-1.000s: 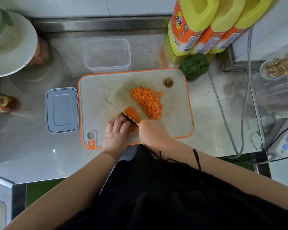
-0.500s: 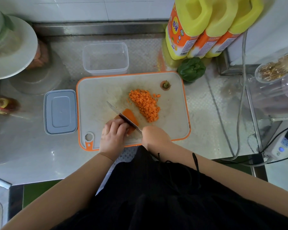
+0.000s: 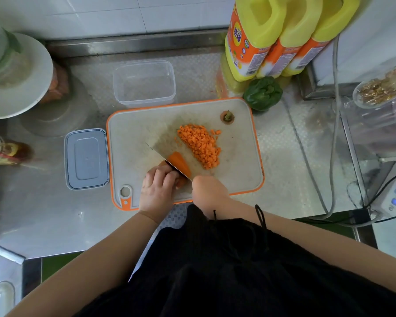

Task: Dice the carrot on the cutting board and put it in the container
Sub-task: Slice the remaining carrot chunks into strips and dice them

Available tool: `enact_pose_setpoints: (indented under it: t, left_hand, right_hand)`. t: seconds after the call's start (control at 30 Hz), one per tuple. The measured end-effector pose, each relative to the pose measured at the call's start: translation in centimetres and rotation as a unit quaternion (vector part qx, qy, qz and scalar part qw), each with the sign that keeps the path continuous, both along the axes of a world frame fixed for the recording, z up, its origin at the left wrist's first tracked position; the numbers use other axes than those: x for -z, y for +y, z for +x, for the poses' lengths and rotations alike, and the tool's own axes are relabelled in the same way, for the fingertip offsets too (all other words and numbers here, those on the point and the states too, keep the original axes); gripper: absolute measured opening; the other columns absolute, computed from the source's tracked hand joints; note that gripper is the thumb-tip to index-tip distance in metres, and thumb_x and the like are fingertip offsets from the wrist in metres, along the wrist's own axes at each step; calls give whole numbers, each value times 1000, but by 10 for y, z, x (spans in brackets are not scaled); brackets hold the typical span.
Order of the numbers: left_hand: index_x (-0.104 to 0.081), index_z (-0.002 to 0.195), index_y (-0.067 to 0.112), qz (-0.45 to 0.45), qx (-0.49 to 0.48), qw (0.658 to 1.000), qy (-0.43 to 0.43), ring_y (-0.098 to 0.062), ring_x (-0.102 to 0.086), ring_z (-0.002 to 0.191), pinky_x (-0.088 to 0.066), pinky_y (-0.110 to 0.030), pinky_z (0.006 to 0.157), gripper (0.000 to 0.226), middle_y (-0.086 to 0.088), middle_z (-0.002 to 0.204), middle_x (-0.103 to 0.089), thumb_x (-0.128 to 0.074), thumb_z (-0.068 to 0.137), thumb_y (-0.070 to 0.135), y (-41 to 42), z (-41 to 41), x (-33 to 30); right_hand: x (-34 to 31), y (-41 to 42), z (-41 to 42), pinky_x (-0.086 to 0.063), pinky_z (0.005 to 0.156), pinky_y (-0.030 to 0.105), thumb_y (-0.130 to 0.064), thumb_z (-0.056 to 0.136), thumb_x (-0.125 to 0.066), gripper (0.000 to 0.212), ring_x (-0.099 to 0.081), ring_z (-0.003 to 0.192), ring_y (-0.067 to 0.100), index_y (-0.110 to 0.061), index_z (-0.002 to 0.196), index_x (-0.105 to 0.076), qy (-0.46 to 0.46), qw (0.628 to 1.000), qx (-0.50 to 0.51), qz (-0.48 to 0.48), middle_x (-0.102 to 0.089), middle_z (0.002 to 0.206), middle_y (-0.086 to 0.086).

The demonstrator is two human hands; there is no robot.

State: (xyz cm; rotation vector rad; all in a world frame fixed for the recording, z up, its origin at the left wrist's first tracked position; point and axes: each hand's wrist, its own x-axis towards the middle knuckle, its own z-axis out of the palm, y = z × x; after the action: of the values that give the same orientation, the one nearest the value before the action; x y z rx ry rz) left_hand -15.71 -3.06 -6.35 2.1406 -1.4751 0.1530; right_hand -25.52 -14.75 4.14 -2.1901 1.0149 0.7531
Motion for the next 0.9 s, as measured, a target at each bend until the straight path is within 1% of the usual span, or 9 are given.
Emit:
enact_pose_setpoints:
  t: [0.1, 0.17, 0.27, 0.37, 0.43, 0.53, 0.63, 0.73, 0.9]
  left_hand:
    - [-50, 104, 16, 10, -7, 1000, -14, -34, -49, 98, -45, -39, 85, 20, -4, 109, -47, -54, 85, 8, 0, 1, 2]
    - [-50, 104, 16, 13, -3, 1000, -15, -34, -49, 98, -43, -37, 86, 20, -4, 109, -47, -54, 86, 9, 1, 1, 1]
    - [-52, 103, 17, 18, 2, 1000, -12, -34, -52, 96, -46, -38, 85, 16, -5, 108, -53, -55, 88, 11, 1, 3, -5]
    - [-55, 100, 17, 12, 15, 1000, 6, -34, -55, 96, -49, -41, 84, 12, -7, 106, -60, -56, 90, 13, 1, 4, -11]
    - [-57, 100, 16, -10, 39, 999, 5, -30, -53, 97, -47, -38, 86, 11, -4, 107, -57, -58, 90, 13, 2, 6, -16]
    - [-56, 103, 17, -31, 76, 997, -11, -25, -50, 98, -44, -34, 90, 15, 0, 109, -52, -60, 90, 11, 2, 10, -20]
    - [-57, 104, 17, -23, 71, 997, -13, -29, -55, 98, -49, -39, 87, 17, -6, 105, -60, -64, 90, 11, 2, 12, -17]
    - [-58, 103, 18, -18, 68, 997, -13, -30, -57, 97, -50, -39, 87, 16, -8, 100, -65, -65, 90, 12, 1, 11, -16]
    - [-55, 102, 19, -13, 52, 998, -17, -31, -61, 92, -51, -41, 86, 19, -7, 100, -66, -65, 90, 8, 0, 7, -17]
  right_hand:
    - [5, 2, -4, -45, 70, 35, -2, 90, -49, 15, -62, 93, 31, -5, 103, -58, -15, 1000, 4, -1, -63, 100, 12]
    - [4, 0, -6, -44, 67, 34, -1, 90, -48, 13, -59, 85, 28, -6, 98, -57, -20, 1000, 3, 4, -61, 93, 10]
    - [8, -15, -8, -37, 57, 33, -3, 89, -48, 21, -49, 64, 24, -9, 70, -47, -21, 999, 16, 41, -48, 66, 5]
    - [13, -25, -10, -31, 51, 33, -7, 90, -50, 31, -39, 51, 20, -9, 61, -40, -33, 997, 17, 65, -38, 55, 5]
    - [14, -22, -11, -32, 52, 34, -9, 91, -49, 31, -39, 52, 19, -10, 61, -40, -34, 998, 18, 56, -38, 57, 4]
    - [9, -12, -2, -38, 53, 34, -2, 88, -48, 26, -50, 61, 24, -11, 64, -44, -39, 999, 11, 32, -46, 62, 4]
    - [3, -10, 9, -40, 56, 33, 2, 87, -47, 18, -53, 65, 26, -10, 74, -50, -49, 999, 4, 19, -49, 66, 4]
    - [5, -13, -2, -39, 54, 33, 4, 86, -46, 21, -51, 62, 25, -8, 70, -49, -25, 999, -11, 23, -47, 65, 5]
    - [13, -17, -24, -44, 61, 36, -10, 94, -45, 20, -57, 72, 27, -8, 75, -53, -15, 999, 11, 27, -50, 69, 5]
